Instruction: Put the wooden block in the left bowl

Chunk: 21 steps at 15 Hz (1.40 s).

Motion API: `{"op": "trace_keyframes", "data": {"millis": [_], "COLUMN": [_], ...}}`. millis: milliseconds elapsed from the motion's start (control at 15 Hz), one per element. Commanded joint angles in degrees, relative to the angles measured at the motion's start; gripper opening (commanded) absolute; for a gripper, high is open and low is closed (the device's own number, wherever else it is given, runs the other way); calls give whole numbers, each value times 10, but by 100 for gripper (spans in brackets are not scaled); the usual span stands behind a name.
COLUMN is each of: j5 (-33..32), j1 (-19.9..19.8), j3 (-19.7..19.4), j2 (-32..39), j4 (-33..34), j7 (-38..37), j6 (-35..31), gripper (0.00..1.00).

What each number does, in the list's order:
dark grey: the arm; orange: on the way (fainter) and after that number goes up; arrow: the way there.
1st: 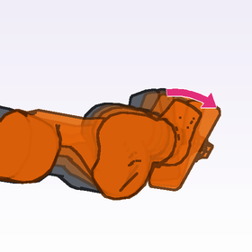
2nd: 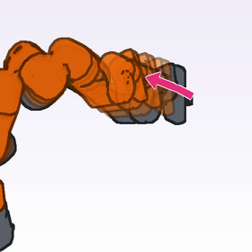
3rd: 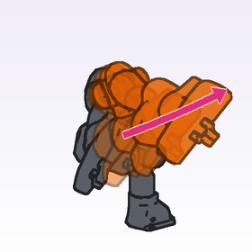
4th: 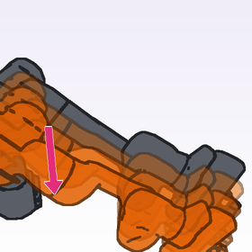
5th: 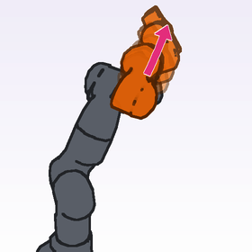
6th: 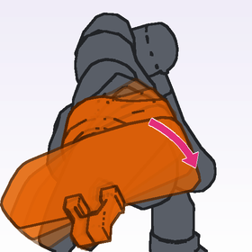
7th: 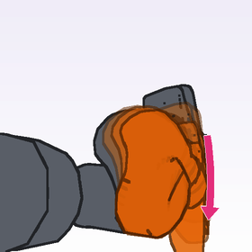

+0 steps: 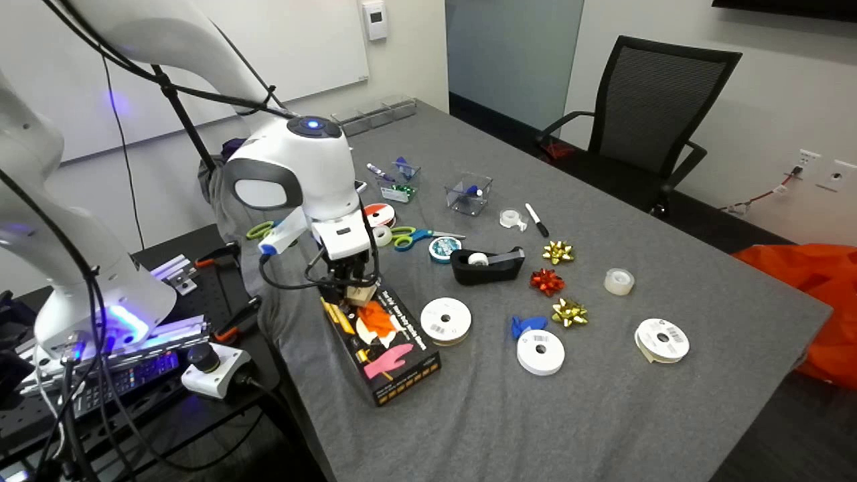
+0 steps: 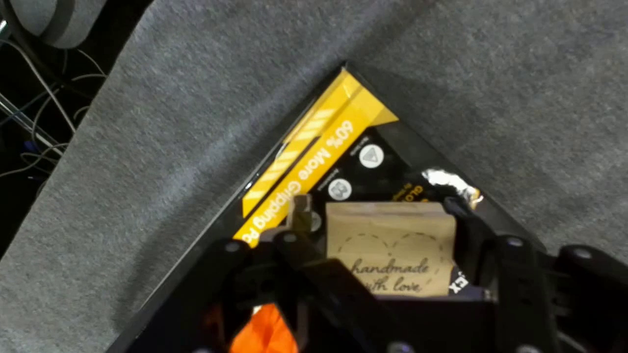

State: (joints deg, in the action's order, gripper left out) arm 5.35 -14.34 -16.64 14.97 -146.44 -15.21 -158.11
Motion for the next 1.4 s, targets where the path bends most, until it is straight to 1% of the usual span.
{"op": "trace_keyframes", "data": {"millis": [0, 67, 200, 400, 533, 867, 1000, 1067, 1133, 1200, 1333], "j5": [18, 20, 24, 40, 48, 59, 57, 43, 42, 42, 42], "j1": [-2, -3, -5, -11, -7, 18, 32, 44, 32, 40, 48], "j3": [2, 2, 3, 8, 8, 15, 22, 23, 18, 21, 24], "j2": [7, 5, -1, -31, -50, -67, -69, -71, -65, -66, -65], "j4": [2, 2, 1, -5, -3, 26, 44, 50, 37, 44, 49], "j7": [10, 12, 18, 34, 28, -40, -86, -120, -85, -104, -118], "j6": [-8, -6, -1, 20, 38, 70, 79, 73, 59, 59, 59], "gripper": [37, 32, 31, 31, 31, 31, 31, 31, 56, 56, 56]}}
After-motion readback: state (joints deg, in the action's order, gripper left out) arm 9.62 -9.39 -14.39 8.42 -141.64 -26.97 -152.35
